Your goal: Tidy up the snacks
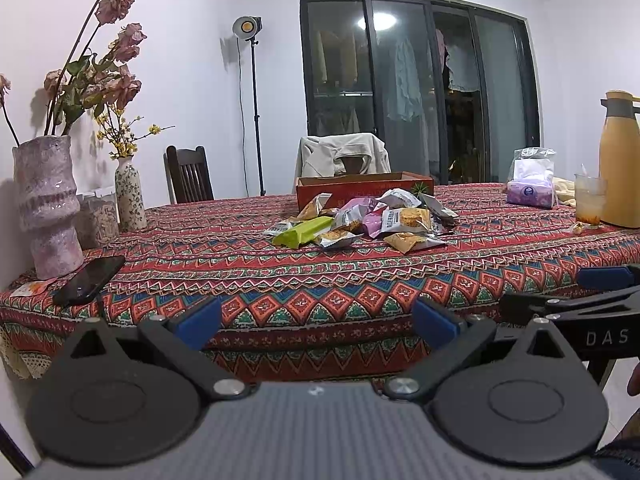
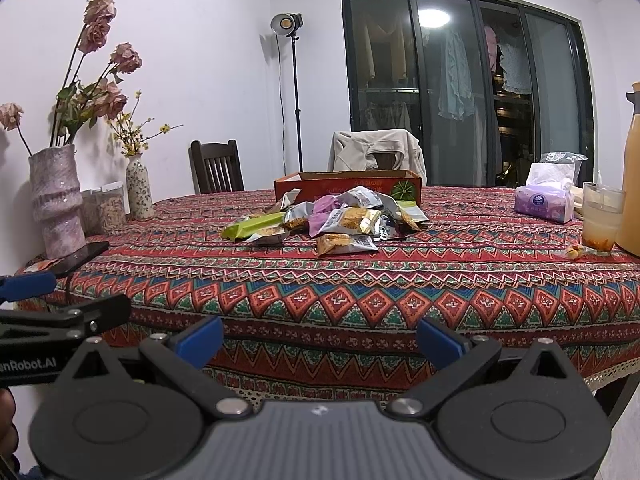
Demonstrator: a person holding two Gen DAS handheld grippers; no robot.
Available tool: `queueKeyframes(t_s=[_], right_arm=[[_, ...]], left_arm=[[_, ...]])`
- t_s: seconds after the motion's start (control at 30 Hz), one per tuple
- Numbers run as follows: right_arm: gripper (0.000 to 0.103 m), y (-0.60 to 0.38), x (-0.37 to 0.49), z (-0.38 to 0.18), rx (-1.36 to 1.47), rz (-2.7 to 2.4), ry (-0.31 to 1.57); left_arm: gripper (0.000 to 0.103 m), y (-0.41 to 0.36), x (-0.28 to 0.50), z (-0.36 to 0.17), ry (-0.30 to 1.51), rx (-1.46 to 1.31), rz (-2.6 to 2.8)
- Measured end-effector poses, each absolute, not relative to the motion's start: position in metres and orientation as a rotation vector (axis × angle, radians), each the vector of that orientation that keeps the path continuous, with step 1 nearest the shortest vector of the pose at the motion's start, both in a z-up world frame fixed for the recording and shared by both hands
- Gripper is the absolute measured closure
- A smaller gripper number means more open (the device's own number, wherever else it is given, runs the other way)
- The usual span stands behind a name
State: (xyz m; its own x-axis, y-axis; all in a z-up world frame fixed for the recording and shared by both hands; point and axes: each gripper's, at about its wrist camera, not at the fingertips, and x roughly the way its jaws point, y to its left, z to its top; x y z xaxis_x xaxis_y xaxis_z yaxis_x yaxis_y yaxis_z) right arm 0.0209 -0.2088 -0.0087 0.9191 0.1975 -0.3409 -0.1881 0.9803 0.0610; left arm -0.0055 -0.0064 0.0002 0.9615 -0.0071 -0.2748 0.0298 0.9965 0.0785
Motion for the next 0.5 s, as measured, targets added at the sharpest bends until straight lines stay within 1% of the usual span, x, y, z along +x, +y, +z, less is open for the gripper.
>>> queueKeyframes(t_s=[0.5], right_arm=[[0.0, -0.209, 0.0215, -0.0102, 0.029, 0.196, 0.358]], left_arm=[[0.0, -0.0062, -0.0047, -0.0017, 0.29, 0.082, -0.016]])
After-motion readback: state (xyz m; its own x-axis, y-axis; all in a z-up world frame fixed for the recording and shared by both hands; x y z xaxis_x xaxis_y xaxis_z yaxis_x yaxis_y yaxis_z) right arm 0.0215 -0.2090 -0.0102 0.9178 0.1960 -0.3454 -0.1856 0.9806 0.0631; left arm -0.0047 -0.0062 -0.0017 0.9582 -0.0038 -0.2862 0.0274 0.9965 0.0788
